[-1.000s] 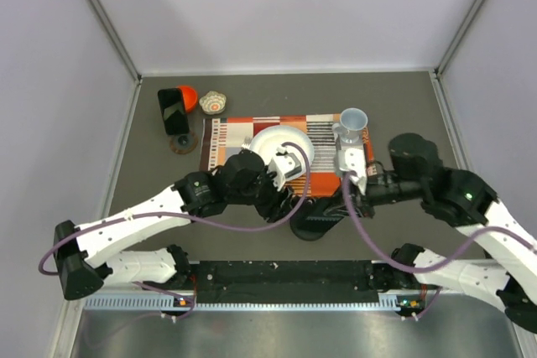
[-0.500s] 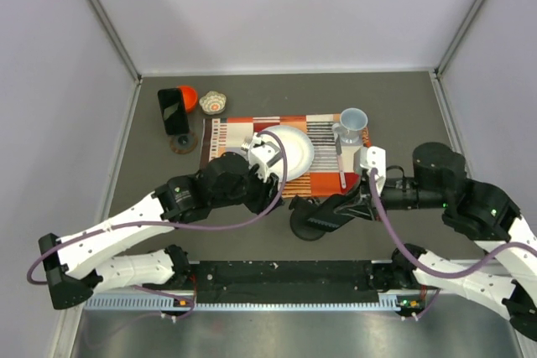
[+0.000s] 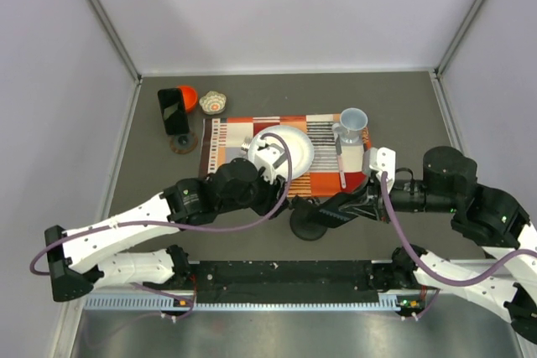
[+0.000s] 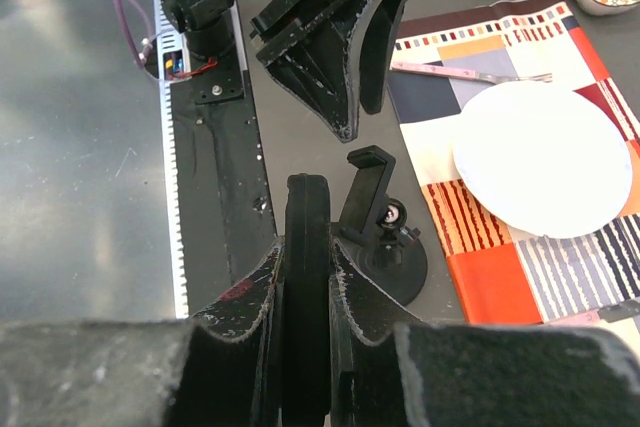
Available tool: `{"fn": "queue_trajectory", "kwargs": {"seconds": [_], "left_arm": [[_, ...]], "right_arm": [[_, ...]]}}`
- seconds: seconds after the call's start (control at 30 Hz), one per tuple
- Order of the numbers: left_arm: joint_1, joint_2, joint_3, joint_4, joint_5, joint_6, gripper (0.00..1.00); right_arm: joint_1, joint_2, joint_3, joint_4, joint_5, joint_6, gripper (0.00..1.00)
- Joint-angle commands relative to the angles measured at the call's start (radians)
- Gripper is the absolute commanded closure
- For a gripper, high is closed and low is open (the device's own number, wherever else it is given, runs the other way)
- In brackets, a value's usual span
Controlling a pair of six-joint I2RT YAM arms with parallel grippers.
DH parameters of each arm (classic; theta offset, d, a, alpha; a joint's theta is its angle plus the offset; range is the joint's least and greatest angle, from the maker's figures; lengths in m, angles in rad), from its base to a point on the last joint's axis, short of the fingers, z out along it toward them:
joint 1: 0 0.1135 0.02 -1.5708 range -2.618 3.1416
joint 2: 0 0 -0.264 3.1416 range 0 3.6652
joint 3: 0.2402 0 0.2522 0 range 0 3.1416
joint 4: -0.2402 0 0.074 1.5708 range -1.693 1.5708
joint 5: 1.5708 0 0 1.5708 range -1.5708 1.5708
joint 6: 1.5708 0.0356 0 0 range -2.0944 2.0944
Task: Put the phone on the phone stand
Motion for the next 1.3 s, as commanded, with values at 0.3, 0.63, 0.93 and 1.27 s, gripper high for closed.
{"fn": "queue_trajectory", "kwargs": {"seconds": [0.3, 0.63, 0.93, 1.27], "left_arm": [[-0.045, 0.073, 0.046, 0.068, -0.066, -0.001, 0.60], [-0.056, 0.093, 0.056, 0.078, -0.062, 0.005, 0.57], [-0.062, 0.110, 0.056, 0.081, -0.079, 0.010, 0.67], [-0.062, 0.130, 0.054, 0.092, -0.082, 0.021, 0.77]], "right_arm": [[0.007, -0.010, 0.047, 0.075, 0.000, -0.003, 1.00], [0.010, 0.006, 0.041, 0.075, -0.014, -0.004, 1.00], [0.009, 0.023, 0.044, 0.076, -0.028, -0.003, 1.00], [0.010, 0.041, 0.038, 0.084, -0.057, -0.015, 1.00]]}}
